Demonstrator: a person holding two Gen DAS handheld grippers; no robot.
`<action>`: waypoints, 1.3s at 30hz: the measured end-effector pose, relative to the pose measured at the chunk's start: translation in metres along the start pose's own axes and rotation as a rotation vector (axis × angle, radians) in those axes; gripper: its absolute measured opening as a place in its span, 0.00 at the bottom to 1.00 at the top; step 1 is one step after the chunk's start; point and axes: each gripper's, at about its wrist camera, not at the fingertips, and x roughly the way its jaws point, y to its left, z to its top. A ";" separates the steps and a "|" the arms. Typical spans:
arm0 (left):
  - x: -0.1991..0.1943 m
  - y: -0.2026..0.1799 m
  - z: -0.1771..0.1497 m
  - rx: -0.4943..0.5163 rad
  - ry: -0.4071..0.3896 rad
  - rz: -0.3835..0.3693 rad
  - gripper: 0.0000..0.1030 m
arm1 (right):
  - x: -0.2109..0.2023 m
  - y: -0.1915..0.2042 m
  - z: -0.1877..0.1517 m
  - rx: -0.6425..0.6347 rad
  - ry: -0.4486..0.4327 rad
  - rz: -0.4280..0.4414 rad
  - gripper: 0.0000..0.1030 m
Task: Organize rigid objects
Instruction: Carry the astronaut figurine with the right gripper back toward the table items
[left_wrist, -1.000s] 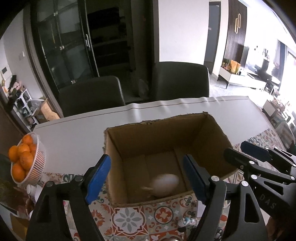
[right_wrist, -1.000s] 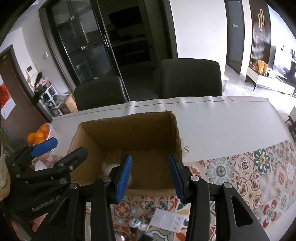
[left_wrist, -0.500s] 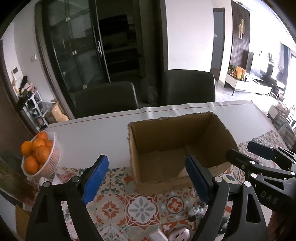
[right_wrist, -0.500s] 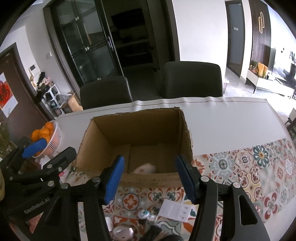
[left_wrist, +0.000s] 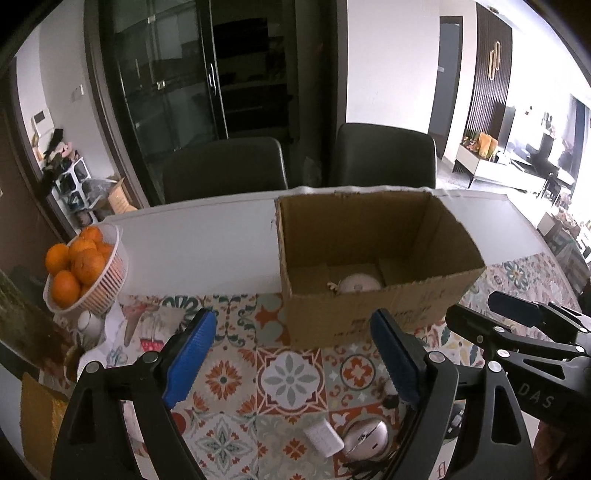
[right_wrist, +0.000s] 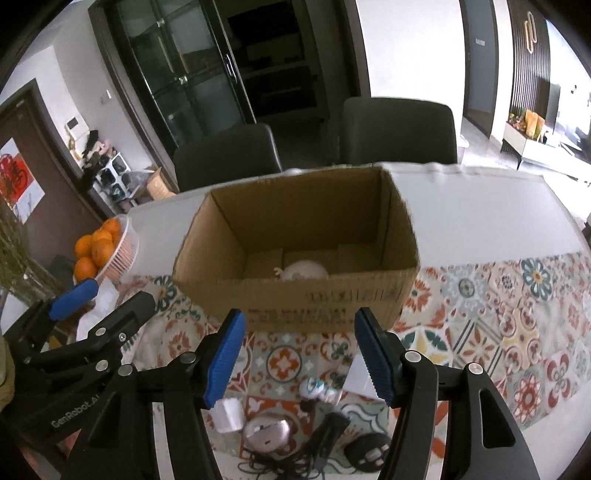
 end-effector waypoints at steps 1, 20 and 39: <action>0.001 0.001 -0.004 0.000 0.005 0.000 0.84 | 0.002 0.000 -0.003 0.002 0.006 0.002 0.61; 0.034 0.001 -0.061 0.001 0.106 0.020 0.84 | 0.044 -0.008 -0.060 0.039 0.110 0.007 0.73; 0.081 -0.005 -0.083 0.053 0.182 0.037 0.83 | 0.095 -0.029 -0.096 0.180 0.205 0.040 0.73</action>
